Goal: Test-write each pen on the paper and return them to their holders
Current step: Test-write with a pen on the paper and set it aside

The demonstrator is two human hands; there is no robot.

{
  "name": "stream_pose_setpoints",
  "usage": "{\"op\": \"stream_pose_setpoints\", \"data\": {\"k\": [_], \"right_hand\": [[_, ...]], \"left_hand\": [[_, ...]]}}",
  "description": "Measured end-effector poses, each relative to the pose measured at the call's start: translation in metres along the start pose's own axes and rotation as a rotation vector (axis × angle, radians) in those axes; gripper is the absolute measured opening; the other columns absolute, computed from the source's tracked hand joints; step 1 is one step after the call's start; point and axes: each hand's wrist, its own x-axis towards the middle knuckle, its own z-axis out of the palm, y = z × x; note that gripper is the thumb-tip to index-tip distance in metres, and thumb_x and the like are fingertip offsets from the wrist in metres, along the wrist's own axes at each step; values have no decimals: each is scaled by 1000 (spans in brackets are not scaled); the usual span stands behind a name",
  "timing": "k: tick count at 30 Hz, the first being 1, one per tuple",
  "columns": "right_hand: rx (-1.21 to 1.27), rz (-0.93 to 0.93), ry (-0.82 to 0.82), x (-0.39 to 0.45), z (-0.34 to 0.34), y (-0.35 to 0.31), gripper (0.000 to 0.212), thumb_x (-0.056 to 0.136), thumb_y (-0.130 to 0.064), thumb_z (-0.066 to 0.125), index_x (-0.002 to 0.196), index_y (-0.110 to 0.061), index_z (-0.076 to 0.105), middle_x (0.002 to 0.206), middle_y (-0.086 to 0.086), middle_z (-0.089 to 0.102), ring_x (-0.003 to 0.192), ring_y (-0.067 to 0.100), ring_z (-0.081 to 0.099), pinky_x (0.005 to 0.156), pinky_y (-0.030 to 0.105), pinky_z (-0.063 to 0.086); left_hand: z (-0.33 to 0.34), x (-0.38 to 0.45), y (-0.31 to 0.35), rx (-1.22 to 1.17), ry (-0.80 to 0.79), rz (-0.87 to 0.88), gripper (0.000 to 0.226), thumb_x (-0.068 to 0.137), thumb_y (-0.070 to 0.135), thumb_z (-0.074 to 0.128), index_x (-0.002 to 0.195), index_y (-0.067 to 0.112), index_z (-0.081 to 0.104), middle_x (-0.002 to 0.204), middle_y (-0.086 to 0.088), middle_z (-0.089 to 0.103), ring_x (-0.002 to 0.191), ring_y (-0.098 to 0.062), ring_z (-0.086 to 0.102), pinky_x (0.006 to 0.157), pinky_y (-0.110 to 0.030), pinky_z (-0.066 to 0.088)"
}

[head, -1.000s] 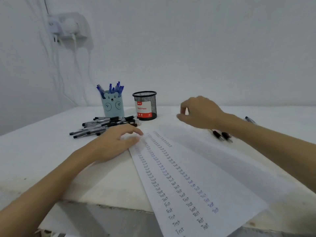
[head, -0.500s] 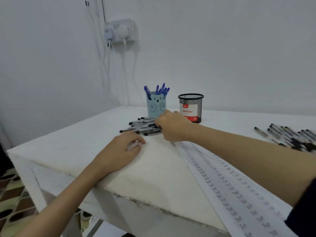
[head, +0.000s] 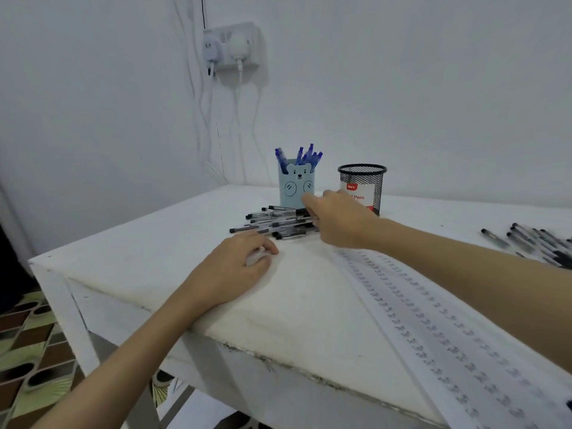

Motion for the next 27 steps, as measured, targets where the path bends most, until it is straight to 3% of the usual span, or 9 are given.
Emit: {"op": "stream_pose_setpoints", "data": {"k": [2,5,7,10,13,17,21,24,27], "right_hand": [[181,108,-10,-6,-13,8,21,87,4,46,98,-13,39,80,4,46,76,22,42,51,25,28],[547,339,-66,-18,-33,26,26,86,5,48,104,-11,56,84,6,56,72,19,51,51,22,35],[881,474,-176,-33,-44,39,14,87,2,47,88,-5,59,75,8,56,60,17,46,53,23,35],[1140,579,-253,-57,-58,50,38,92,-42,47,70,-12,52,61,0,39,52,14,31,55,25,27],[1273,686,-124,-75,-69,56,64,79,-77,38,56,-18,31,51,-3,23,47,14,20,53,27,24],[1634,743,62,-93,-79,63,60,76,-69,39,51,-18,21,49,-3,14,51,16,10,51,29,18],[1814,775,179,-110,-83,65,59,77,-65,40,49,-14,32,48,-3,14,47,15,11,48,24,19],[1814,735,171,-122,-86,65,76,72,-79,47,77,-5,62,49,-3,20,48,13,12,49,24,21],[1662,698,154,-131,-84,73,56,93,-46,48,114,3,62,45,1,48,36,10,30,48,20,31]], "left_hand": [[-1,0,0,3,2,1,34,80,33,43,102,22,66,102,13,58,100,-6,54,87,-17,37],[-1,1,0,2,13,26,17,89,22,53,100,25,66,102,15,59,100,-4,53,82,-7,33],[0,1,3,6,11,65,17,91,16,55,98,29,65,103,16,60,99,0,53,82,-2,32],[7,2,18,-47,-43,96,15,93,24,54,101,32,64,108,18,61,103,8,52,86,-1,31],[21,9,40,-112,-100,136,21,94,27,53,111,33,62,119,19,59,111,9,49,89,2,28],[34,21,69,-103,-203,147,34,96,29,49,129,31,53,136,17,47,124,4,39,96,-3,23],[42,22,86,-61,-282,148,34,96,38,48,130,35,52,137,15,48,125,0,40,105,-19,28],[39,16,92,12,-263,158,37,90,53,49,123,40,55,117,16,52,113,-4,46,99,-27,36],[32,7,96,-6,-247,184,43,79,66,47,115,44,58,103,22,51,105,2,46,91,-23,37]]}}
